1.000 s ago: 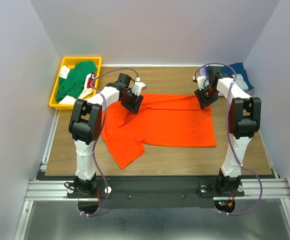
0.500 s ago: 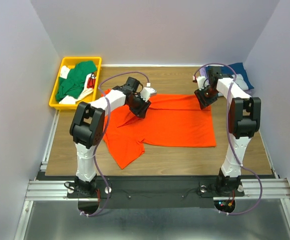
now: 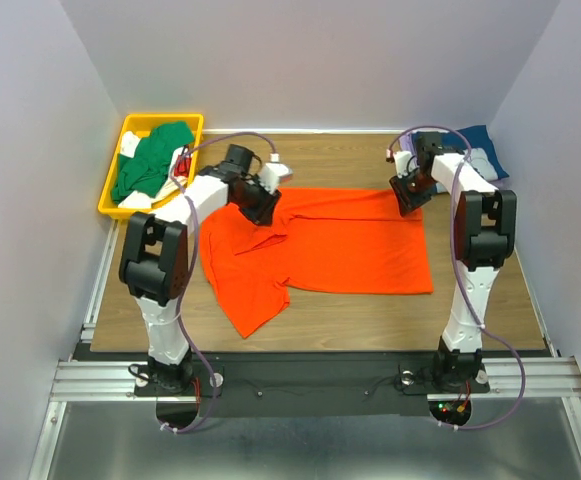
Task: Fold and stack the t-shirts
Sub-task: Fold the tshirt
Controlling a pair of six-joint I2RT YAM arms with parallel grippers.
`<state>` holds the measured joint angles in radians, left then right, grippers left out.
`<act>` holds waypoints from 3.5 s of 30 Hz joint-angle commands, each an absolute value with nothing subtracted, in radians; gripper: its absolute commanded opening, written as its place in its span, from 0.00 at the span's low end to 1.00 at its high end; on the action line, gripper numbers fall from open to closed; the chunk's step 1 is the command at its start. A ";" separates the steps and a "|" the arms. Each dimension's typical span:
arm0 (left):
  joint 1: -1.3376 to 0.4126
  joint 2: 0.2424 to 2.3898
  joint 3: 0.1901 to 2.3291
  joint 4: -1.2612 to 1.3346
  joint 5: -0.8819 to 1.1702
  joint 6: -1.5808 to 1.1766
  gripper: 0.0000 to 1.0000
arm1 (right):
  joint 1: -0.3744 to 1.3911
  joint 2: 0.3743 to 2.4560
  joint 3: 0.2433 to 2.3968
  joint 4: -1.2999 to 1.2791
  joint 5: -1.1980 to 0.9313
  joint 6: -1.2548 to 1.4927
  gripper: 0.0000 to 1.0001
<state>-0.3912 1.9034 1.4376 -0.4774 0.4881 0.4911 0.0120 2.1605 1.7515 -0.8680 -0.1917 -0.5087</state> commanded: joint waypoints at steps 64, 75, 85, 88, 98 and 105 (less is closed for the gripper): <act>-0.106 1.359 0.896 -0.591 0.385 1.051 0.54 | 0.014 1.480 0.813 -0.664 -0.117 -1.066 0.38; -0.141 1.299 0.822 -0.538 0.440 1.111 0.49 | 0.014 1.493 0.804 -0.647 -0.074 -1.042 0.00; -0.287 1.410 0.792 -0.423 0.362 1.069 0.55 | 0.015 1.520 0.836 -0.649 -0.055 -1.022 0.01; -0.272 1.459 0.781 -0.403 0.310 1.061 0.51 | 0.014 1.526 0.839 -0.649 -0.048 -1.022 0.00; -0.164 1.388 0.697 -0.448 0.218 1.124 0.52 | 0.014 1.532 0.847 -0.649 -0.041 -1.025 0.01; -0.160 1.359 0.678 -0.462 0.229 1.129 0.56 | 0.012 1.534 0.847 -0.650 -0.048 -1.028 0.01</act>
<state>-0.1677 1.3727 0.6964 -0.4057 0.2501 1.1137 0.0143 1.5127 0.8307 -0.6716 -0.0586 -1.0248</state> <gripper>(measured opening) 0.551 0.021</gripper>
